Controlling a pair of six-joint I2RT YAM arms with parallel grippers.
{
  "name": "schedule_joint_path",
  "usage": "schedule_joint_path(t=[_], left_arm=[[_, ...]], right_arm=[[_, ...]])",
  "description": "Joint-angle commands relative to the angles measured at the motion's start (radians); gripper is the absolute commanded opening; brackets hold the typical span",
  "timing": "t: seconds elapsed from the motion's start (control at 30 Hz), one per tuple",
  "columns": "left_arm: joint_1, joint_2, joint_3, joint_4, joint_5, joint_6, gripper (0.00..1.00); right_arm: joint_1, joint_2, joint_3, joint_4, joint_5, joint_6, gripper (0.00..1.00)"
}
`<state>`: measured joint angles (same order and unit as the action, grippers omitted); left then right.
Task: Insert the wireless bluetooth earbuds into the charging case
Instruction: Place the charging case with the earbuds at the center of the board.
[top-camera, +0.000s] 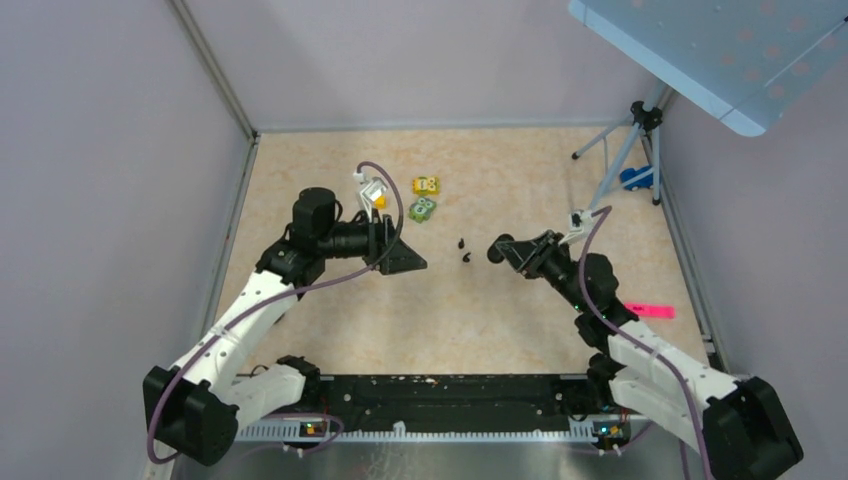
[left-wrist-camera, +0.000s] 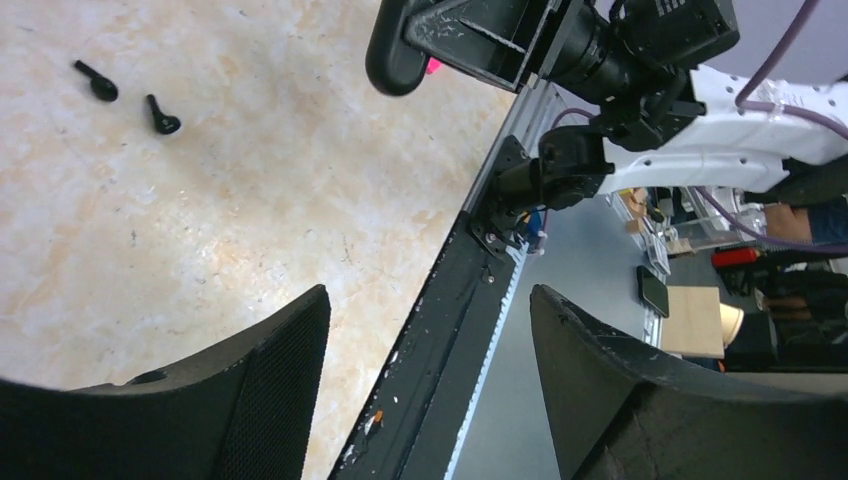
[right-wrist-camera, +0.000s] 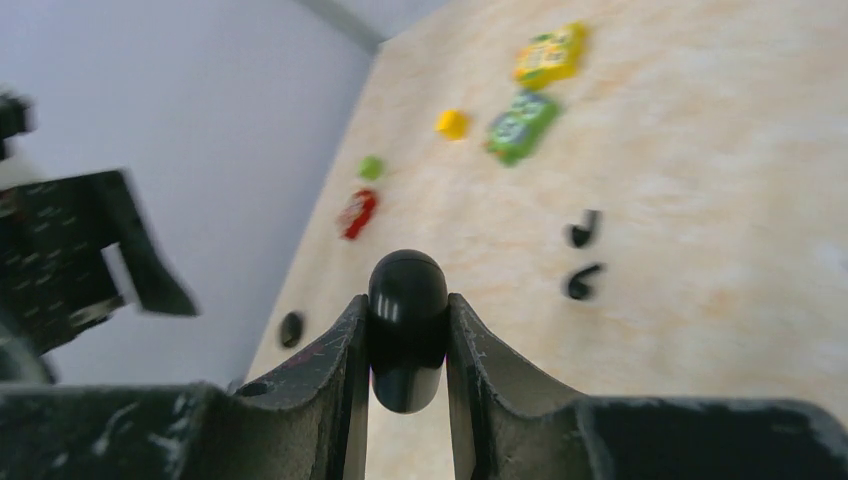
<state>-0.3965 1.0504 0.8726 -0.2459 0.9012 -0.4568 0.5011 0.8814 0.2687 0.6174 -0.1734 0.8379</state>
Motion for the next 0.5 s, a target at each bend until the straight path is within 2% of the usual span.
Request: schedule_joint_path(t=[0.0,0.23,0.37,0.47], left_arm=[[0.008,-0.031,-0.009,-0.001,-0.081,0.007,0.78],[0.014,-0.025,-0.010,-0.038,-0.129,0.009,0.80],[0.015,-0.043,-0.002,-0.110,-0.225,0.023,0.88],[0.015,-0.080,-0.018,-0.138,-0.282,0.019,0.93]], right_arm=[[-0.063,-0.101,-0.040,-0.328,0.273,-0.004,0.00],[-0.212,-0.121,-0.065,-0.429,0.220,0.012,0.00],[-0.313,-0.050,-0.046,-0.416,0.106,0.035,0.00],[-0.338,0.030,0.022,-0.466,0.021,-0.011,0.00]])
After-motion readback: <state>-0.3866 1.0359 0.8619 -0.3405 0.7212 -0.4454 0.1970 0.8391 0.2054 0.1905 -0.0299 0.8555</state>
